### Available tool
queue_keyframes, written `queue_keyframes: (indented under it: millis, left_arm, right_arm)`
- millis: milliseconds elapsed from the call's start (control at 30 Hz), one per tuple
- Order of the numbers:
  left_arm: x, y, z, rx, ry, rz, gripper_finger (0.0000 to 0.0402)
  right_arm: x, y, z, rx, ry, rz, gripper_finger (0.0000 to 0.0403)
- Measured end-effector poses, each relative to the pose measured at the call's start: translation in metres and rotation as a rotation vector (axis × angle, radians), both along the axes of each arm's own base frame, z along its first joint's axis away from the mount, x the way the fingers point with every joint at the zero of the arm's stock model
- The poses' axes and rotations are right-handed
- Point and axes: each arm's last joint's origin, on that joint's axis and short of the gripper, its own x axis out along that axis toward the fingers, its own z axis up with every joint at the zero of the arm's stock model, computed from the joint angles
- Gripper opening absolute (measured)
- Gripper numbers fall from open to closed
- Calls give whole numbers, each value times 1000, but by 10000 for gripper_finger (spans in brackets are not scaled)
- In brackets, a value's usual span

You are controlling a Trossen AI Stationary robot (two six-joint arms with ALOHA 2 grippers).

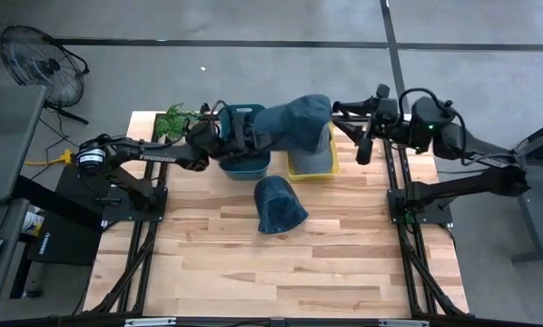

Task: Pick & Place hat
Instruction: Put the left blue cap into the blue bin

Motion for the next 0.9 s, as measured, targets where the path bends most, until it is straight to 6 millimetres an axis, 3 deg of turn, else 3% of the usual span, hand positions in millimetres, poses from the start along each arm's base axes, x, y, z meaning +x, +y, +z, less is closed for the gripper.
queue_keyframes:
  millis: [300, 533, 900]
  left_arm:
    - [-12, 29, -2, 52, 63, -277, 7]
    - [-17, 39, -2, 61, 83, -325, 11]
    - [-17, 38, -2, 63, 85, -333, 6]
  right_arm:
    - [-3, 3, -9, -198, 167, 98, 213]
    - [12, 12, -15, -391, 262, 115, 214]
    - [37, 30, -23, -661, 417, -11, 232]
